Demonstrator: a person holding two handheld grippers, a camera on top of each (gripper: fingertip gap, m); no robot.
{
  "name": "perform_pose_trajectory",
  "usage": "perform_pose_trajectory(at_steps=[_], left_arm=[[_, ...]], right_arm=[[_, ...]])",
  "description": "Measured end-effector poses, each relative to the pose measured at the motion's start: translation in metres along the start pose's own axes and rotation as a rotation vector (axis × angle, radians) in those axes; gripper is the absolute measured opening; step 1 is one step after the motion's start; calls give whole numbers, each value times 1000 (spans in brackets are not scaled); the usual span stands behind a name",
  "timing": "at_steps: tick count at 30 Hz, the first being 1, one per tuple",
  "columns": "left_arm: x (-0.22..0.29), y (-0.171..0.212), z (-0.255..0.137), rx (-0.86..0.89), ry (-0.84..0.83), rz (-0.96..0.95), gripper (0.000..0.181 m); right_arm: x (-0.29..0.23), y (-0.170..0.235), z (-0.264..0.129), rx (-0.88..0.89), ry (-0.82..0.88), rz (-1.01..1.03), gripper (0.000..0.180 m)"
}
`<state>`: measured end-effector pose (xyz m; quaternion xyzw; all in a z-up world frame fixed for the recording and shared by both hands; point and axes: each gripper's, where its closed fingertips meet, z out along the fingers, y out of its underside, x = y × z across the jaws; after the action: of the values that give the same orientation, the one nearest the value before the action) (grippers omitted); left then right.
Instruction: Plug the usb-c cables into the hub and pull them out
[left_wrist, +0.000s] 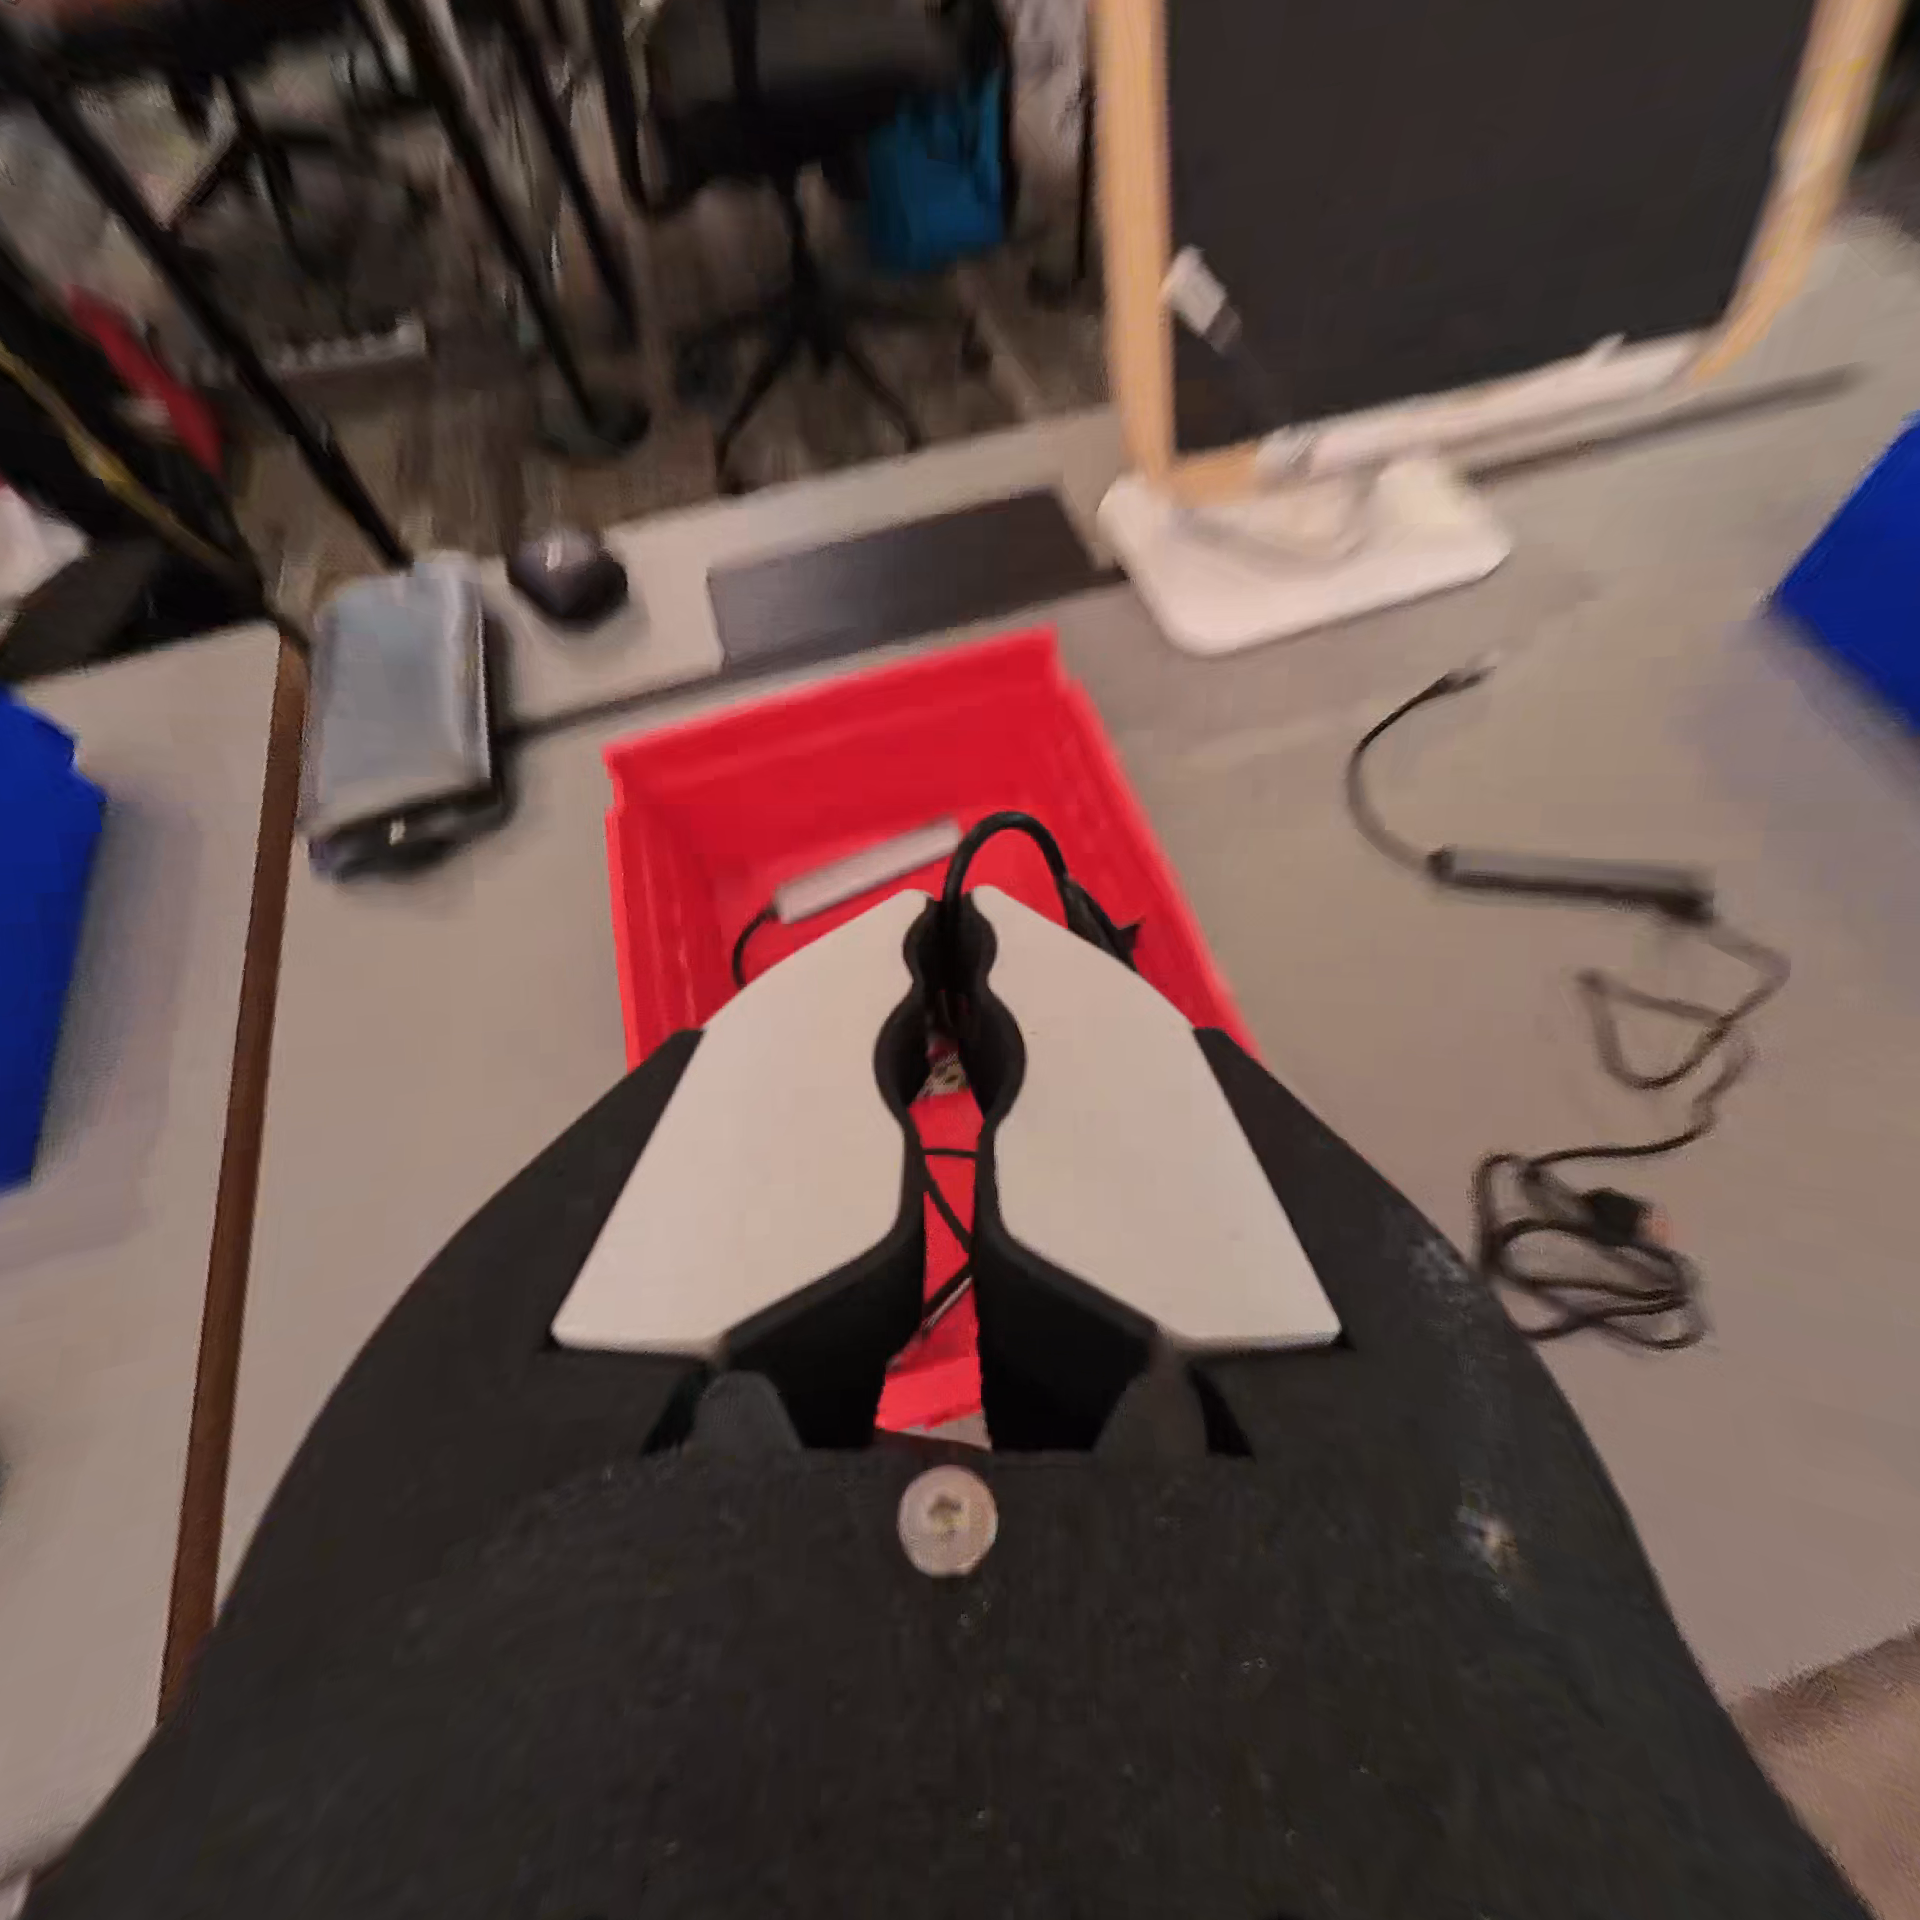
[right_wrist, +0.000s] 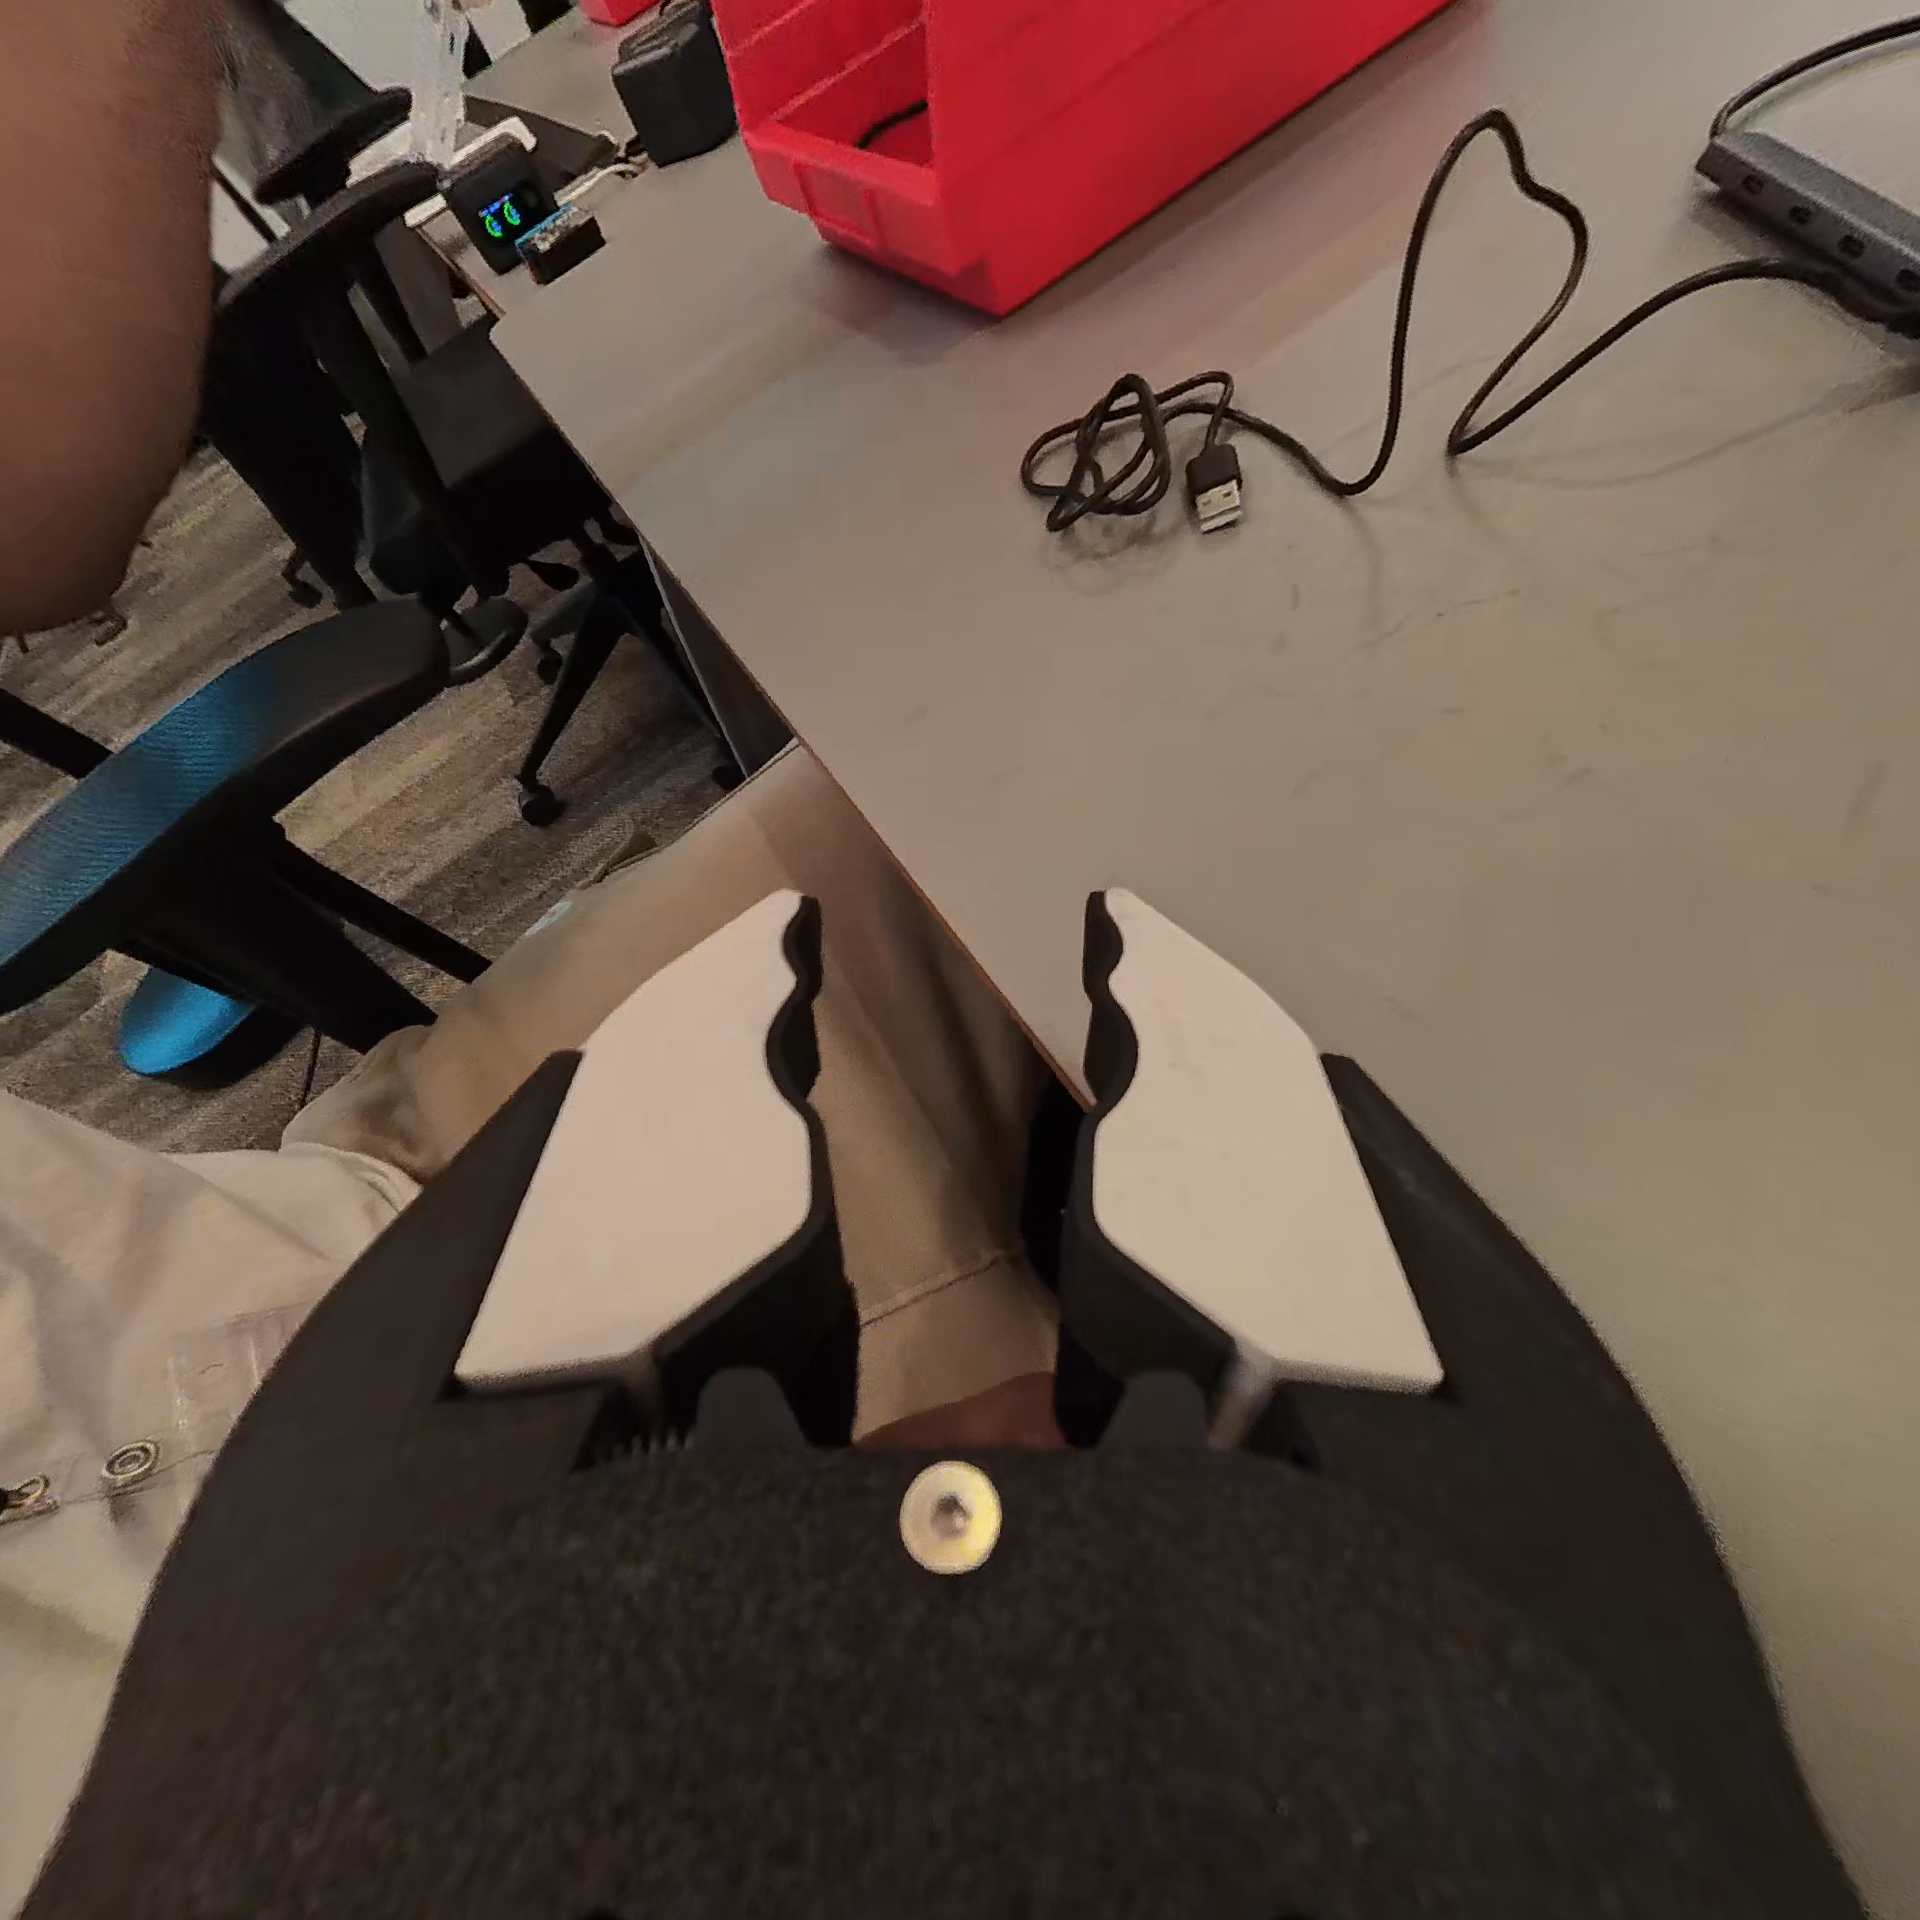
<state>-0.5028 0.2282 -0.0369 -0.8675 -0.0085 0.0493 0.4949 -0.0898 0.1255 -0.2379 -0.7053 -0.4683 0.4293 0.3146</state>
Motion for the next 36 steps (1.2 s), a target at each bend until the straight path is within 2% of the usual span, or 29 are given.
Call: perform_pose_trajectory(at_steps=[3, 5, 10, 14, 16, 19, 24, 26, 29, 33, 36], left_arm=[[44, -53, -44, 157, 148, 32, 1], [84, -75, -65, 218, 262, 52, 1], [185, -109, -114, 369, 473, 143, 1], [246, -135, -158, 502, 557, 247, 1], [266, -141, -163, 523, 558, 281, 1], [284, -136, -138, 487, 545, 297, 1], [274, -92, -38, 338, 394, 214, 1], [277, -54, -3, 264, 419, 129, 1], [290, 31, 35, 85, 516, 6, 1], [311, 126, 39, -34, 709, -192, 1], [313, 164, 32, -67, 732, -282, 1]], right_arm=[[4, -6, -2, 32, 12, 16, 48], [8, -10, -3, 60, 30, 14, 48], [19, -23, -13, 151, 89, -15, 48], [27, -29, -19, 199, 134, -39, 48], [31, -31, -22, 215, 150, -45, 48], [38, -32, -26, 222, 186, -49, 48], [53, -38, -35, 262, 249, -10, 47], [63, -38, -40, 273, 297, 8, 47], [83, -36, -50, 263, 414, 0, 47], [90, -30, -49, 234, 420, 18, 46], [83, -23, -37, 190, 374, 19, 44]])
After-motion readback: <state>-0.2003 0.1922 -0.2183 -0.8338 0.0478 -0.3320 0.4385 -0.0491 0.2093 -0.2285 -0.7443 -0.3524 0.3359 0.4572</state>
